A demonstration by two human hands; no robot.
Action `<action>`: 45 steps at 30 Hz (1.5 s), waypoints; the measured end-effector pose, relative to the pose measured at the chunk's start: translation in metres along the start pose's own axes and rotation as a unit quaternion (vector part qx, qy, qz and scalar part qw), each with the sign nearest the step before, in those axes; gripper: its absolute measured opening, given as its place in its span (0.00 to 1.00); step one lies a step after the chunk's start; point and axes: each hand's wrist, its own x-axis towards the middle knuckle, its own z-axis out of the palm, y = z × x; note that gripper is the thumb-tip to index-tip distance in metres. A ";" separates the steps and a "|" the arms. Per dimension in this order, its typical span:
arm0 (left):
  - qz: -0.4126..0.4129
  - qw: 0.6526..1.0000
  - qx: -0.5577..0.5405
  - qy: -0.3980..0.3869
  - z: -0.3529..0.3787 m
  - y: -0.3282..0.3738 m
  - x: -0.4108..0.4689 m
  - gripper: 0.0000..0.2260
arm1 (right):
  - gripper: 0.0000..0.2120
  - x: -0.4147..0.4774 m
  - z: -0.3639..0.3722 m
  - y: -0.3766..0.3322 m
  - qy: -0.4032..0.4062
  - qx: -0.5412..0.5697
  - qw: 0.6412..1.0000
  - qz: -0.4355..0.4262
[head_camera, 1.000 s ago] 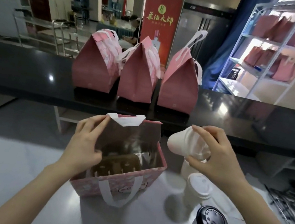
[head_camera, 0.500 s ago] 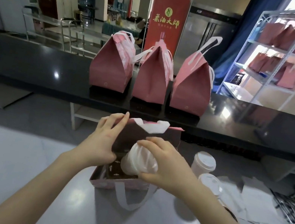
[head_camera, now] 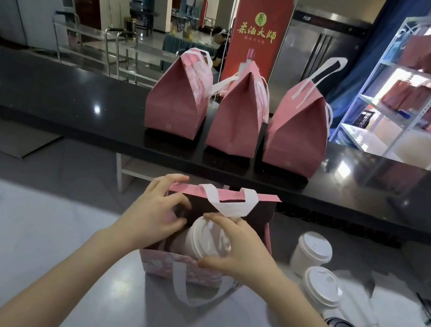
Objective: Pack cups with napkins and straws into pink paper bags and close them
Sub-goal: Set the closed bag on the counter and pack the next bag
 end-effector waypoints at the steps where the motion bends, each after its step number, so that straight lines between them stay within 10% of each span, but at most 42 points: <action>1: -0.009 1.000 0.005 0.005 0.002 -0.002 0.001 0.15 | 0.38 -0.003 0.001 0.000 0.001 0.006 1.000 -0.006; 10: -0.028 0.996 -0.080 -0.016 -0.006 0.000 -0.005 0.41 | 0.37 0.002 -0.009 0.001 0.030 0.032 0.999 -0.003; 16: -0.037 0.992 -0.097 -0.073 -0.013 0.002 0.000 0.53 | 0.39 0.012 0.020 -0.006 -0.032 -0.153 0.988 -0.018; 45: 0.002 0.992 0.015 -0.122 -0.026 -0.014 -0.011 0.50 | 0.32 0.052 0.089 -0.020 -0.117 -0.235 0.963 -0.058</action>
